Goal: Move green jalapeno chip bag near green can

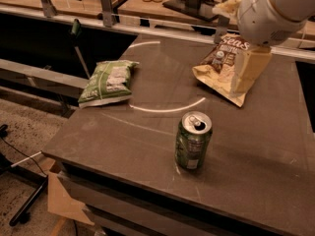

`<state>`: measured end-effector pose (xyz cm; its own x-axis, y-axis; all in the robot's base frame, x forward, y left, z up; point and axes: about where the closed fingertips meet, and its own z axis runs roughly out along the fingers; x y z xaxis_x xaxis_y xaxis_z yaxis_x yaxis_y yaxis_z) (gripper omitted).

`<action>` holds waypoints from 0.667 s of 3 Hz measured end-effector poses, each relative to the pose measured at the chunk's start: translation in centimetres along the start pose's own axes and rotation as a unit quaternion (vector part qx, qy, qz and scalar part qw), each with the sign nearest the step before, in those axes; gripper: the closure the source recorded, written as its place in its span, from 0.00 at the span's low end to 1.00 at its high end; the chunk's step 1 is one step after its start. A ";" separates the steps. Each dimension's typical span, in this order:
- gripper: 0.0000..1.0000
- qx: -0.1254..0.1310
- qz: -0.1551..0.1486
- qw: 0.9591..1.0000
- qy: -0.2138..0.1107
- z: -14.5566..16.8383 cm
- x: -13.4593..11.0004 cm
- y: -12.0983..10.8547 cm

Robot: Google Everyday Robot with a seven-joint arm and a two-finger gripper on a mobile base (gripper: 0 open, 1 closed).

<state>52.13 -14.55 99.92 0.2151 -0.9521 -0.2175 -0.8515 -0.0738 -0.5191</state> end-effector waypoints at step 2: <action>0.00 0.011 -0.101 0.991 -0.091 3.3 -4.8 -4.2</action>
Offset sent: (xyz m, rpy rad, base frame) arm 0.0308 0.0484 0.0009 0.0527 -0.0431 0.1942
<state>56.26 -8.67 100.41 0.4651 -0.8487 -0.2518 -0.7718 -0.2494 -0.5849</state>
